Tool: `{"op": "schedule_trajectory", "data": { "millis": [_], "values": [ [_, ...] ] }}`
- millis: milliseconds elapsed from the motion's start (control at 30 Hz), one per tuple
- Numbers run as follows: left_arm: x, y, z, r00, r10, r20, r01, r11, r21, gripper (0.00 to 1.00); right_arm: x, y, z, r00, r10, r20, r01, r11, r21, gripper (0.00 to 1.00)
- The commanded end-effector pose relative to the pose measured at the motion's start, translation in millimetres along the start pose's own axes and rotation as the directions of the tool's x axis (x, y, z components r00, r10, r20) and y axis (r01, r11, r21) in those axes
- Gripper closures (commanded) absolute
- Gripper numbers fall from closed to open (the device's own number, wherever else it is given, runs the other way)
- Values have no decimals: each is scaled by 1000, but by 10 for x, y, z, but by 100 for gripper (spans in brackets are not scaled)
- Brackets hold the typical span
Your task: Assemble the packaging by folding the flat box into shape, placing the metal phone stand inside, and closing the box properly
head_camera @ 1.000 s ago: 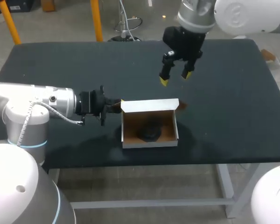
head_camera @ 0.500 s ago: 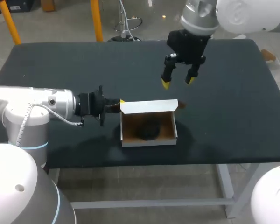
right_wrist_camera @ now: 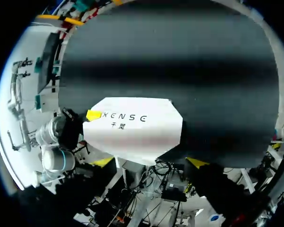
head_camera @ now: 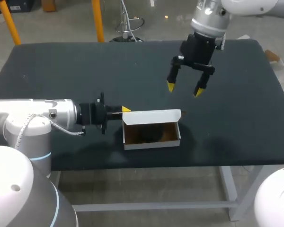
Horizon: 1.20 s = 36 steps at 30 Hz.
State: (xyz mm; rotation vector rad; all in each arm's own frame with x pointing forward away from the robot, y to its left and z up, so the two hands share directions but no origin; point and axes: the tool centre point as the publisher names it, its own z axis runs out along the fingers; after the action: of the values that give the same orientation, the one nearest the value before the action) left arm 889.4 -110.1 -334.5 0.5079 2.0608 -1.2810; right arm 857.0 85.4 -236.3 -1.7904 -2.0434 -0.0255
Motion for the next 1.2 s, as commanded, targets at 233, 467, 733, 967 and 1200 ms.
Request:
{"op": "schedule_trajectory", "data": {
  "millis": [233, 467, 733, 967, 1200],
  "values": [
    [86, -12, 34, 998, 65, 20, -65, 998, 21, 100, -58, 40, -32, 1000, -2, -15, 3, 998, 66, 0],
    [119, -31, 62, 994, 107, 24, -108, 994, 21, 100, -19, 30, 36, 999, 46, 0, -46, 994, 102, 0],
    [152, -26, 74, 991, 128, 24, -129, 992, 12, 100, -100, -71, 272, 997, 80, -6, -78, 983, 166, 2],
    [167, -29, 52, 990, 139, 33, -140, 990, 17, 100, -160, -98, 461, 996, 86, -19, -80, 975, 209, 57],
    [202, -26, 37, 986, 159, 43, -161, 987, 28, 100, -194, -57, 598, 996, 78, -32, -68, 967, 244, 58]
  ]
}}
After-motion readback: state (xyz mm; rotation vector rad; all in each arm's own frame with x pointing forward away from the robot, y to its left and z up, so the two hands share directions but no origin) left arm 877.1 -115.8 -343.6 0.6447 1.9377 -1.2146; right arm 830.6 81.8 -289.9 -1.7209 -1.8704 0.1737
